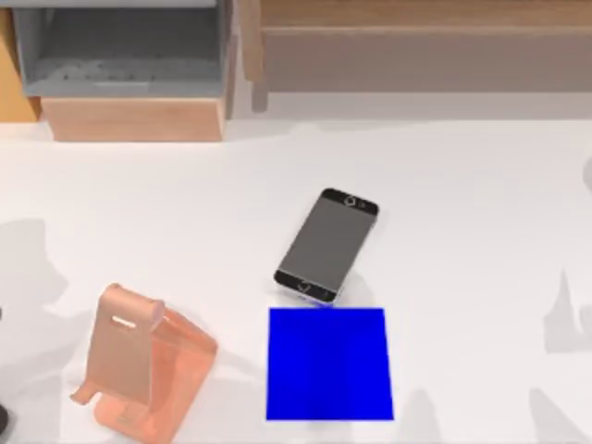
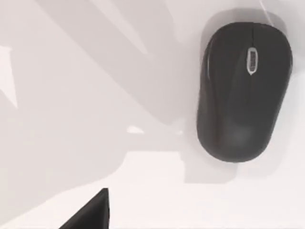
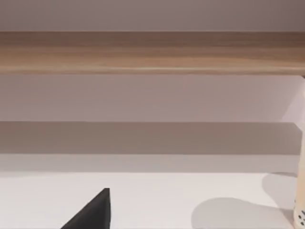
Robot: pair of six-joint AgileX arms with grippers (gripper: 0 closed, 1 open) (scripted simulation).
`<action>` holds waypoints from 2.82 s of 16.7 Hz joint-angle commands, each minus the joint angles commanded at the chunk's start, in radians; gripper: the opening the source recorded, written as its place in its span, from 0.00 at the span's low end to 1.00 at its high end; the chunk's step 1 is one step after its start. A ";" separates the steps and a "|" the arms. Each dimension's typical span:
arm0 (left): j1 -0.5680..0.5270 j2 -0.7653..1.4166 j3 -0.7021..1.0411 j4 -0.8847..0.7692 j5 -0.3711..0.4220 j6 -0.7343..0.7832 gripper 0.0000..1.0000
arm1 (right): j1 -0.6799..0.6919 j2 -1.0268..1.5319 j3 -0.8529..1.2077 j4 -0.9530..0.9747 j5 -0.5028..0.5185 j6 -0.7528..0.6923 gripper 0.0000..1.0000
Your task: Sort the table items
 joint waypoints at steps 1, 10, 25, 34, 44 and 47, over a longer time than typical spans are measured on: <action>0.003 0.022 0.007 -0.020 -0.003 0.022 1.00 | 0.000 0.000 0.000 0.000 0.000 0.000 1.00; 0.003 0.053 -0.017 0.001 -0.007 0.037 1.00 | 0.000 0.000 0.000 0.000 0.000 0.000 1.00; 0.009 0.214 -0.246 0.397 -0.008 0.047 1.00 | 0.000 0.000 0.000 0.000 0.000 0.000 1.00; 0.009 0.214 -0.246 0.397 -0.008 0.047 0.32 | 0.000 0.000 0.000 0.000 0.000 0.000 1.00; 0.009 0.214 -0.246 0.397 -0.008 0.047 0.00 | 0.000 0.000 0.000 0.000 0.000 0.000 1.00; 0.009 0.204 -0.242 0.387 -0.012 0.044 0.00 | 0.000 0.000 0.000 0.000 0.000 0.000 1.00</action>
